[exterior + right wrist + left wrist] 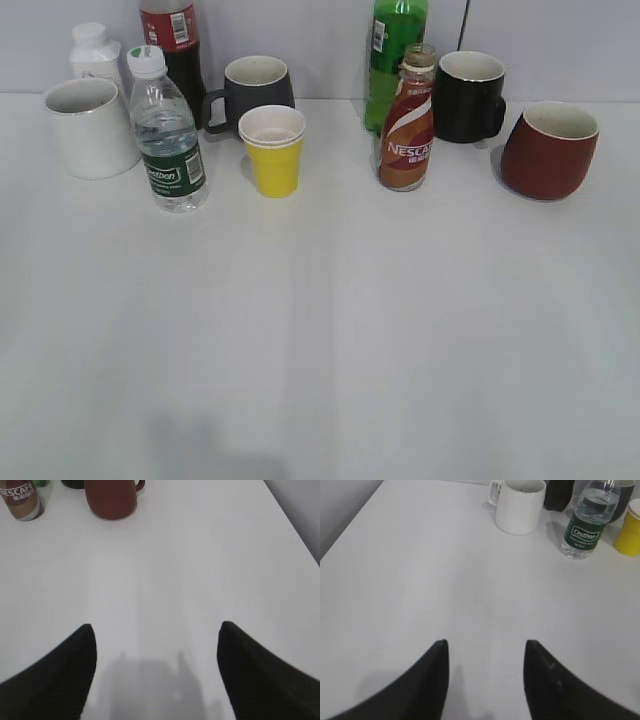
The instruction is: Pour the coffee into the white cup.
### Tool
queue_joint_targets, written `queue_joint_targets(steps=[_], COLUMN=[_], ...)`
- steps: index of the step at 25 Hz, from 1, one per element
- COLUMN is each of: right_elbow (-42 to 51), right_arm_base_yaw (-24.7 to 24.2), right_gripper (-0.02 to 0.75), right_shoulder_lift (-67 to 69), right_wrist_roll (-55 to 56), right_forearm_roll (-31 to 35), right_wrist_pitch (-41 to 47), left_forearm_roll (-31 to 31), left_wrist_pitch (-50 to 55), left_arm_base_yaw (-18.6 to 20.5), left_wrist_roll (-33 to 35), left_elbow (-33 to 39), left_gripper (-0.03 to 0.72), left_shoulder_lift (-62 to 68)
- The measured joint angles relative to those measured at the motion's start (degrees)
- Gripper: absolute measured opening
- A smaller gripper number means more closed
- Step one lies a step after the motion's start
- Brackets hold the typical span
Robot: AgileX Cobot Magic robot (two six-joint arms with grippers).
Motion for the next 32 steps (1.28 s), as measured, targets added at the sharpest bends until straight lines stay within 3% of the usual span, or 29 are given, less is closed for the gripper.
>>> queue_joint_targets(steps=[9,32], right_elbow=[0.0,0.0], right_arm_base_yaw=[0.0,0.0], right_gripper=[0.588,0.588], right_shoulder_lift=[0.0,0.0], right_wrist_roll=[0.0,0.0], right_forearm_roll=[0.0,0.0], right_wrist_pitch=[0.0,0.0], left_forearm_roll=[0.0,0.0], left_wrist_pitch=[0.0,0.0], left_arm_base_yaw=[0.0,0.0], left_wrist_roll=[0.0,0.0], left_elbow=[0.0,0.0], left_gripper=[0.293,0.244], left_shoulder_lift=[0.0,0.0])
